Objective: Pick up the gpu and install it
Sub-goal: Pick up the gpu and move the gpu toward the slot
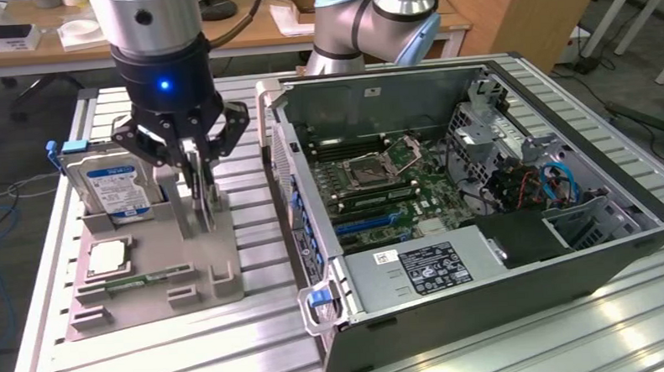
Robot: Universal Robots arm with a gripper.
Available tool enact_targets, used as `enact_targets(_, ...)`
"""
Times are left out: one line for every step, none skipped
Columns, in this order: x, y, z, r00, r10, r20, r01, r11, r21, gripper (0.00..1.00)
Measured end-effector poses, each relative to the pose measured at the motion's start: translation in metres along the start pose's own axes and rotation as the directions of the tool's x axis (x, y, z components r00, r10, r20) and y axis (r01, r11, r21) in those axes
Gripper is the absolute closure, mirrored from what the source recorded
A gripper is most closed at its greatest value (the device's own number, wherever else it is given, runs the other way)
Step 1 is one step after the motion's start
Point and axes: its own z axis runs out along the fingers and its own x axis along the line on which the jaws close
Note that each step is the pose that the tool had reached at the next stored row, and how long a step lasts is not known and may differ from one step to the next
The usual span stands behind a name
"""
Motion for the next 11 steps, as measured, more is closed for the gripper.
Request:
enact_targets(0.0, 0.0, -0.0005, 1.0, 0.0, 0.0001, 0.0, 1.0, 0.0, 0.74)
enact_targets(0.0, 0.0, -0.0011, 1.0, 0.0, -0.0001, 0.0, 1.0, 0.0, 0.74)
enact_targets(0.0, 0.0001, -0.0016, 1.0, 0.0, 0.0, 0.0, 1.0, 0.0, 0.74)
enact_targets(0.0, 0.0001, -0.0022, 1.0, 0.0, 0.0001, 0.0, 1.0, -0.0001, 0.74)
enact_targets(-0.0001, 0.0001, -0.0027, 1.0, 0.0, 0.0001, 0.0, 1.0, 0.0, 0.74)
enact_targets(-0.0001, 0.0001, -0.0033, 1.0, 0.0, 0.0001, 0.0, 1.0, -0.0001, 0.74)
enact_targets(-0.0001, 0.0001, -0.0039, 1.0, 0.0, 0.0001, 0.0, 1.0, -0.0001, 0.74)
enact_targets(-0.0001, 0.0002, -0.0044, 1.0, 0.0, 0.0001, 0.0, 1.0, 0.0, 0.74)
enact_targets(-0.0001, 0.0002, -0.005, 1.0, 0.0, 0.0001, 0.0, 1.0, -0.0001, 0.74)
enact_targets(-0.0002, 0.0002, -0.0056, 1.0, 0.0, 0.0001, 0.0, 1.0, 0.0, 0.74)
enact_targets(-0.0002, 0.0002, -0.0063, 1.0, 0.0, 0.0, 0.0, 1.0, 0.0, 0.74)
